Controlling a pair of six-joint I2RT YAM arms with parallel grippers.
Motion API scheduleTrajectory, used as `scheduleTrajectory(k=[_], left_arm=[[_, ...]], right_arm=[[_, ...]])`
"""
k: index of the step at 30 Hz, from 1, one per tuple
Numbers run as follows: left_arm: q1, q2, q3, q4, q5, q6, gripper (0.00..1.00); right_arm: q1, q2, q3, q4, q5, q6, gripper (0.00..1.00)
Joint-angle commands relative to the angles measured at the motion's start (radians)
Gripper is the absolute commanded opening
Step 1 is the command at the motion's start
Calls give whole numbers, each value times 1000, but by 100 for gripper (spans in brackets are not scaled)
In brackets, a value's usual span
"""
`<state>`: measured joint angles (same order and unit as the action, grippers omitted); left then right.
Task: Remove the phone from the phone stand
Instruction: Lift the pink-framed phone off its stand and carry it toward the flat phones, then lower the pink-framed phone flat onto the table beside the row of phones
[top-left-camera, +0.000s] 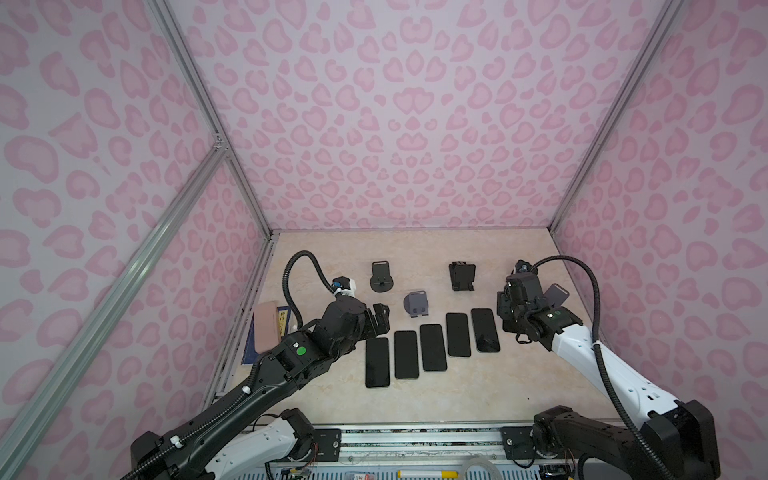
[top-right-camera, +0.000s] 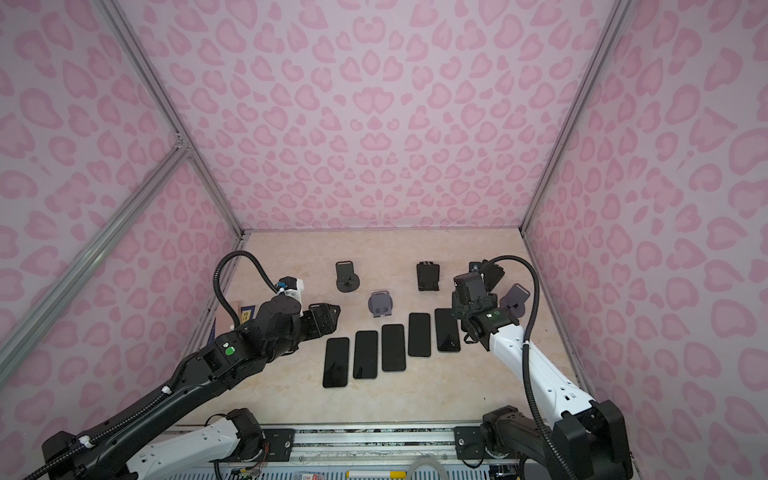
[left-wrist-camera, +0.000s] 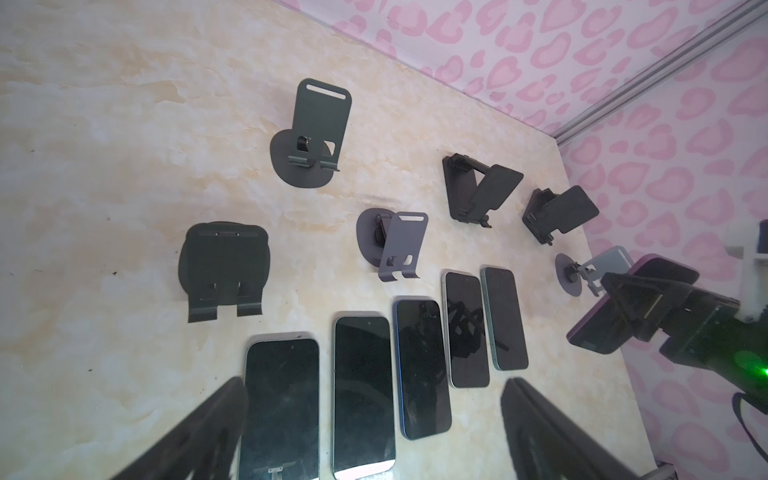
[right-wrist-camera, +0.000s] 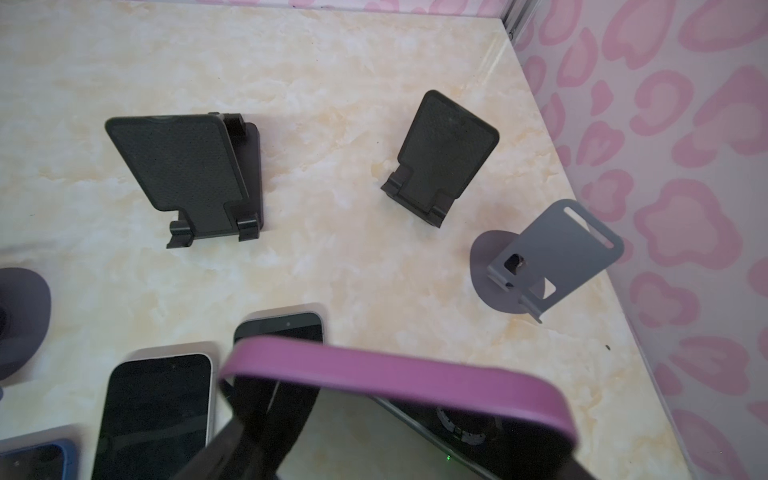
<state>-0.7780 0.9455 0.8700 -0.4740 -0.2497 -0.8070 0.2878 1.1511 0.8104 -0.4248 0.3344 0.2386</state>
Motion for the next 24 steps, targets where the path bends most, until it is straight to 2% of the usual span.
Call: scheduleTrajectory(k=[1, 5, 11, 17, 24], left_arm=[[1, -1, 11, 42, 28, 28, 98], [1, 6, 24, 46, 32, 59, 98], [1, 25, 41, 40, 39, 82, 98], [2, 23, 30, 46, 29, 101, 97], [1, 23, 25, 46, 7, 120, 97]], right_arm=[[-56, -2, -17, 25, -52, -76, 70], [-118, 30, -9, 17, -105, -115, 70], [-150, 148, 63, -60, -124, -172, 71], [-179, 280, 120, -152, -243, -177, 71], [-188, 352, 167, -185, -236, -218, 72]])
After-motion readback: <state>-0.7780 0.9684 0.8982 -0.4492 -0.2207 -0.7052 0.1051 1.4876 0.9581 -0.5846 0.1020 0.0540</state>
